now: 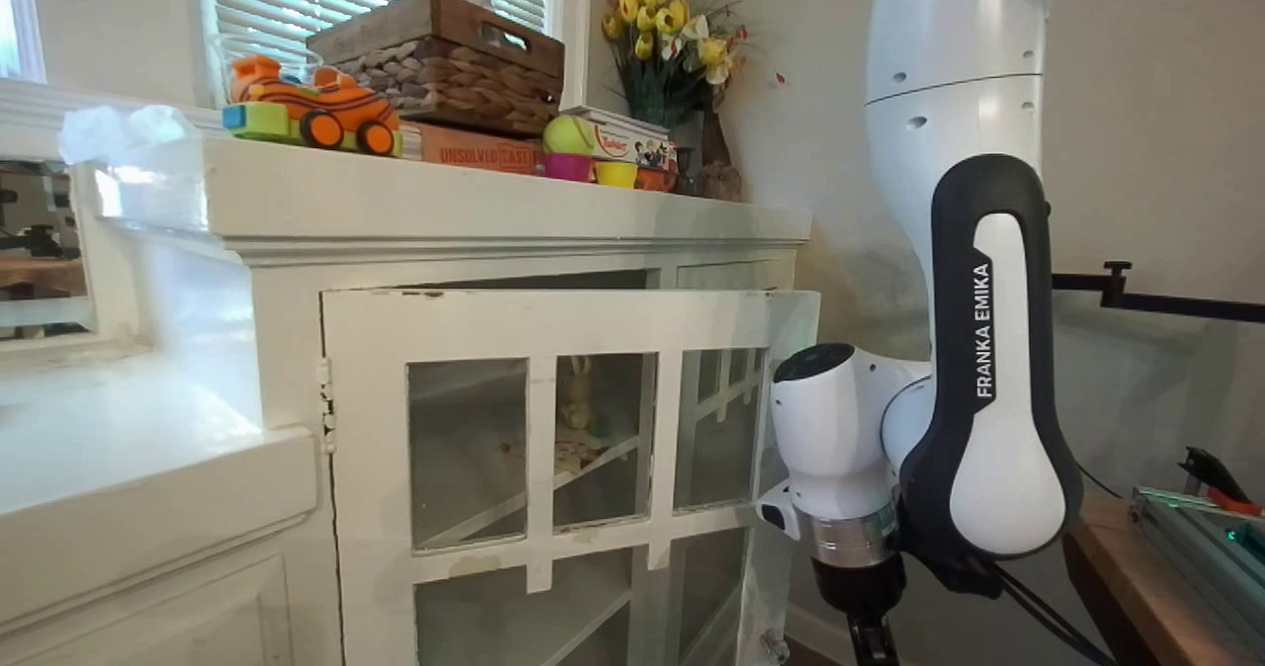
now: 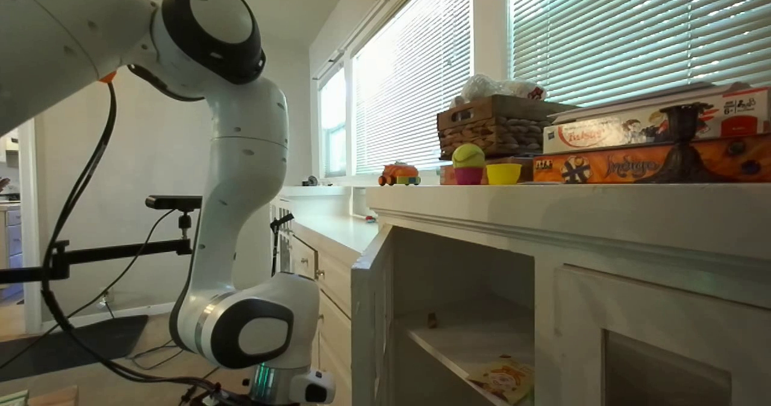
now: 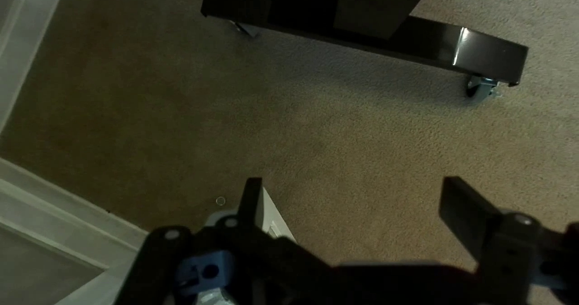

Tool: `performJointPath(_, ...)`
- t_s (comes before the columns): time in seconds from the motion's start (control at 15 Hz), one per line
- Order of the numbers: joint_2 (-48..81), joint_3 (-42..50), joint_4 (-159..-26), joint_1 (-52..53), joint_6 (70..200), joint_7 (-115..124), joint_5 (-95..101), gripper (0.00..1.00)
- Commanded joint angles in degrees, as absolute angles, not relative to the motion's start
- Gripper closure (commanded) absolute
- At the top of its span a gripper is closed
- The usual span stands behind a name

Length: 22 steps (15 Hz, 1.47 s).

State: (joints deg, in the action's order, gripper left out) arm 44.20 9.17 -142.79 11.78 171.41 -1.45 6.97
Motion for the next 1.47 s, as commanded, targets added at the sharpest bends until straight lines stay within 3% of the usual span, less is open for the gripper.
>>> performJointPath(0.0, 40.12, 10.81, -147.14, 11.42, 170.38, -0.04, 6.79, 0.0)
performJointPath(1.0, 29.18, 34.19, -160.23, 23.55, 172.13, 4.04, 8.34, 0.0)
performJointPath(1.4, 29.06, 41.91, -157.19, 26.97, 171.88, 5.64, 8.22, 0.0)
